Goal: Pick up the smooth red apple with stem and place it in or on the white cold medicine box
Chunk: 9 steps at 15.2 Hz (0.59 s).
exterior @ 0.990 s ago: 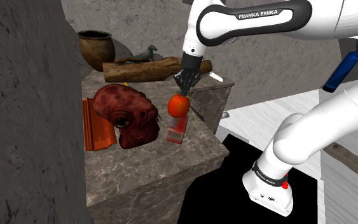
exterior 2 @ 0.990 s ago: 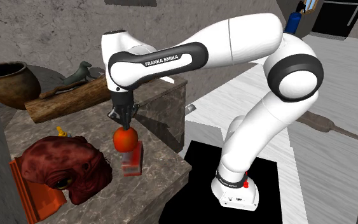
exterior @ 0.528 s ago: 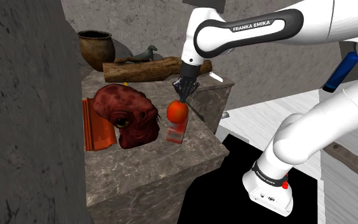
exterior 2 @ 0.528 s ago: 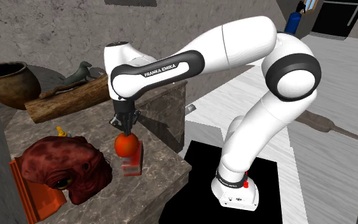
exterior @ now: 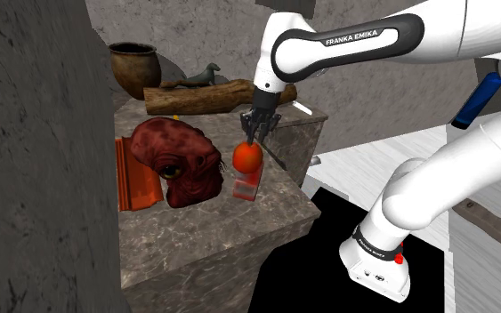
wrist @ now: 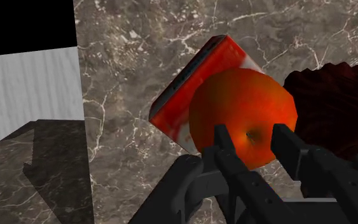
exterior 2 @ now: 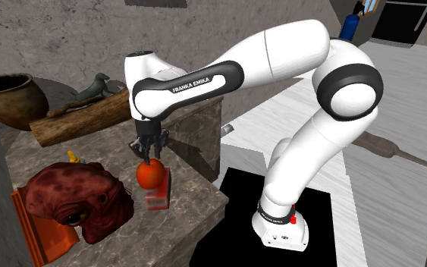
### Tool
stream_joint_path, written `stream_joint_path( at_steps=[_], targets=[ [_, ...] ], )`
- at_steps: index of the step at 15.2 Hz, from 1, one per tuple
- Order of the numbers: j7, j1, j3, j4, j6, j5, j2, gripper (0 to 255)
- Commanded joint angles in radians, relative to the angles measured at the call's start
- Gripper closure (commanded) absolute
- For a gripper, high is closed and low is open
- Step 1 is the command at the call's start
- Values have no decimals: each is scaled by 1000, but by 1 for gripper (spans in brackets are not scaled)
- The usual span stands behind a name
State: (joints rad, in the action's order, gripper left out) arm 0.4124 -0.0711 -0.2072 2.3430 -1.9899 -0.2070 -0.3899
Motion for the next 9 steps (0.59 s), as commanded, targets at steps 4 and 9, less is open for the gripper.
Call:
stream_joint_path(
  at_steps=[4, 9],
  targets=[
    [0, 0, 0, 0, 0, 0, 0, 0],
    [3, -8, 18, -105, 130, 11, -24, 0]
  ],
)
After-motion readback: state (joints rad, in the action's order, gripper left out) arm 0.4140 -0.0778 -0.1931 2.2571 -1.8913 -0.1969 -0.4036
